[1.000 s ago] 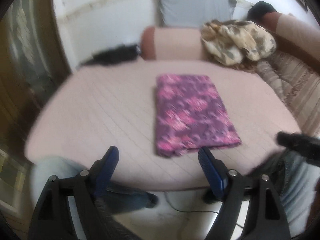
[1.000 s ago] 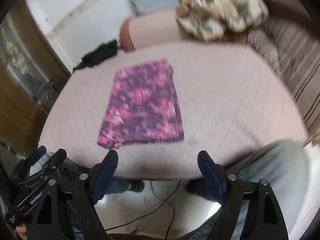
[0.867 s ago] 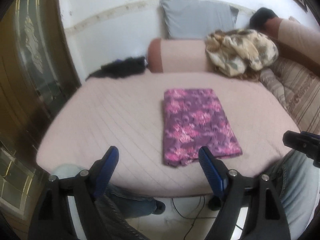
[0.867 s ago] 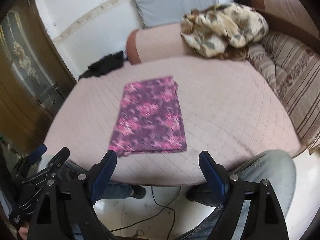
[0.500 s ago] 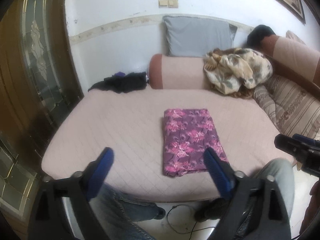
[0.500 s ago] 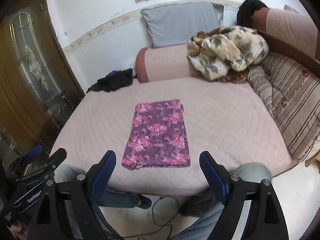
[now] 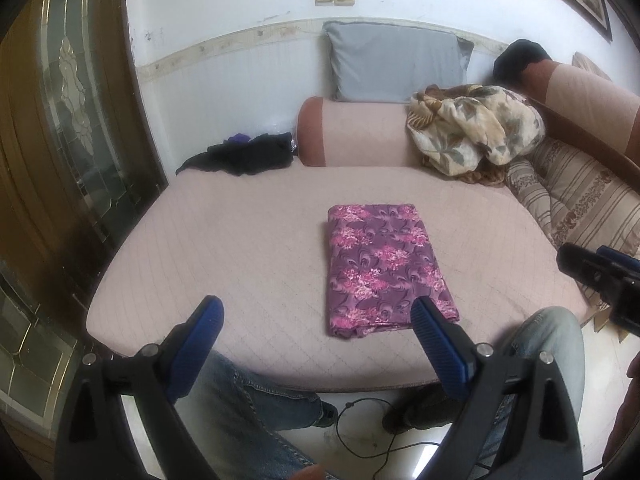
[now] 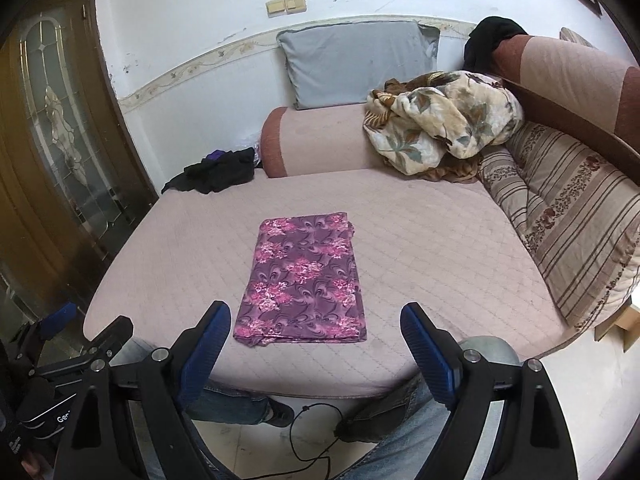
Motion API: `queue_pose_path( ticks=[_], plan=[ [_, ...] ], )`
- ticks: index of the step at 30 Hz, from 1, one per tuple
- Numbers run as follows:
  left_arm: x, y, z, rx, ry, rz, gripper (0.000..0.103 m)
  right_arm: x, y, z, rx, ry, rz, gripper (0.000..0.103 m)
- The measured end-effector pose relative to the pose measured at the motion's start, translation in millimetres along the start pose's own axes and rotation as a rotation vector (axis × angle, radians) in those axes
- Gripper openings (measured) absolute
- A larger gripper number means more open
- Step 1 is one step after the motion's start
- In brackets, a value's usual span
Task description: Fold small clothes
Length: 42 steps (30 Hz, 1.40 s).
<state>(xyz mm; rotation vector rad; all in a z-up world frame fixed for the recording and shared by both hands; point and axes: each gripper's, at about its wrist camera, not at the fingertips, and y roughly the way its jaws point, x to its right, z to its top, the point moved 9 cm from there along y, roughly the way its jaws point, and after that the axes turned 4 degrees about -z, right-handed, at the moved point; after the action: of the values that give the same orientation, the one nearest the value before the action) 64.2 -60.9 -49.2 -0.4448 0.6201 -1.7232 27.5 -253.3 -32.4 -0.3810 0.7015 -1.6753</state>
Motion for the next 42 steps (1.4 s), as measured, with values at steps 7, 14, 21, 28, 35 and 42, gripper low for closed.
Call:
queue_pose_path(
  ticks=[7, 14, 21, 28, 35, 42],
  plan=[
    [2, -2, 0, 0.006, 0.003, -0.004, 0.094, 0, 3, 0, -0.001, -0.015, -0.006, 0.091],
    [4, 2, -1, -0.004, 0.009, -0.005, 0.094, 3, 8, 0, -0.009, -0.016, -0.022, 0.091],
    [6, 3, -3, -0.005, 0.011, -0.002, 0.094, 3, 10, -1, -0.01, -0.022, -0.029, 0.091],
    [10, 15, -7, -0.028, 0.03, 0.003, 0.094, 5, 13, -1, -0.013, -0.016, -0.028, 0.092],
    [2, 30, -11, -0.065, 0.024, 0.021, 0.094, 7, 23, 0, -0.024, -0.015, -0.027, 0.092],
    [-8, 40, -16, -0.09, 0.016, 0.033, 0.094, 1, 35, -3, -0.047, -0.028, -0.025, 0.092]
  ],
)
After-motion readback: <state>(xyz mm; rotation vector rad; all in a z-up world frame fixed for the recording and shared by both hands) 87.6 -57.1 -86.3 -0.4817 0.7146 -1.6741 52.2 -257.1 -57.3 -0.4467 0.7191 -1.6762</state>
